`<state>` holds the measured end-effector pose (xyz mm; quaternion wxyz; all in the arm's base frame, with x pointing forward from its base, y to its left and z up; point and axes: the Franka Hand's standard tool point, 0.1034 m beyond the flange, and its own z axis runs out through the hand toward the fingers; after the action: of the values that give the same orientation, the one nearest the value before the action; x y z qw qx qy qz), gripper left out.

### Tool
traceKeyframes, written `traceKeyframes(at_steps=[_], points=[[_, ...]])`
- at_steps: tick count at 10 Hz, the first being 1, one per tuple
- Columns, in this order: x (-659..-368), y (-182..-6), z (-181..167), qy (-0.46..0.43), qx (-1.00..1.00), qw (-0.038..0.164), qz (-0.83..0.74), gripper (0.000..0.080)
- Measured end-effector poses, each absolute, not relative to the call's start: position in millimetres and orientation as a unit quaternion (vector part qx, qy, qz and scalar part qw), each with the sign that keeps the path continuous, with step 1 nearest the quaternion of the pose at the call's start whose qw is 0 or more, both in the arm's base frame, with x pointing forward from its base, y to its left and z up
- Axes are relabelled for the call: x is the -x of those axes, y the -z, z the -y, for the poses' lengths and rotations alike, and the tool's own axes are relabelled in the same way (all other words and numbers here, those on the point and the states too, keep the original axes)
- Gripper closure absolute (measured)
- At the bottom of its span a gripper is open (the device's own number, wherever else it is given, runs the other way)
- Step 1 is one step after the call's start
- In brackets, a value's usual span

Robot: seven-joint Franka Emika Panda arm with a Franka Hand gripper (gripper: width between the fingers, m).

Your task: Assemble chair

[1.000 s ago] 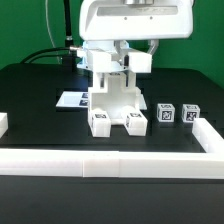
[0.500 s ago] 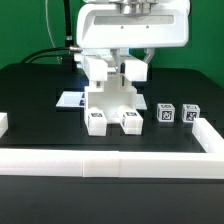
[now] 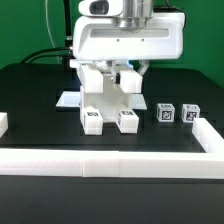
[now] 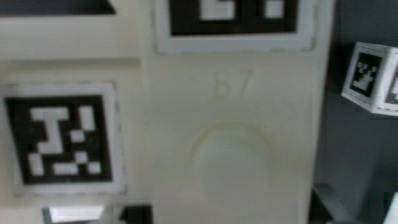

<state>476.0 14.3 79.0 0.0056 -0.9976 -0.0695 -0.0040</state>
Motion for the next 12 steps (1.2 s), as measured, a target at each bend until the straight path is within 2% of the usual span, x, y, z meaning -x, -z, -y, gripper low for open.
traceKeyframes(at_steps=[7,8,9,10,12], points=[[-479,-71.4,-11,0.000,0.997,0.002,0.073,0.0514],[-480,-70.5,-10,0.000,0.997,0.001,0.073,0.0305],[-480,-69.2,-10,-0.001,0.997,0.001,0.073,0.0305],[-479,-67.2,-9,-0.003,0.997,0.001,0.072,0.0178],[-479,-66.5,-9,-0.004,0.997,0.000,0.072,0.0152]])
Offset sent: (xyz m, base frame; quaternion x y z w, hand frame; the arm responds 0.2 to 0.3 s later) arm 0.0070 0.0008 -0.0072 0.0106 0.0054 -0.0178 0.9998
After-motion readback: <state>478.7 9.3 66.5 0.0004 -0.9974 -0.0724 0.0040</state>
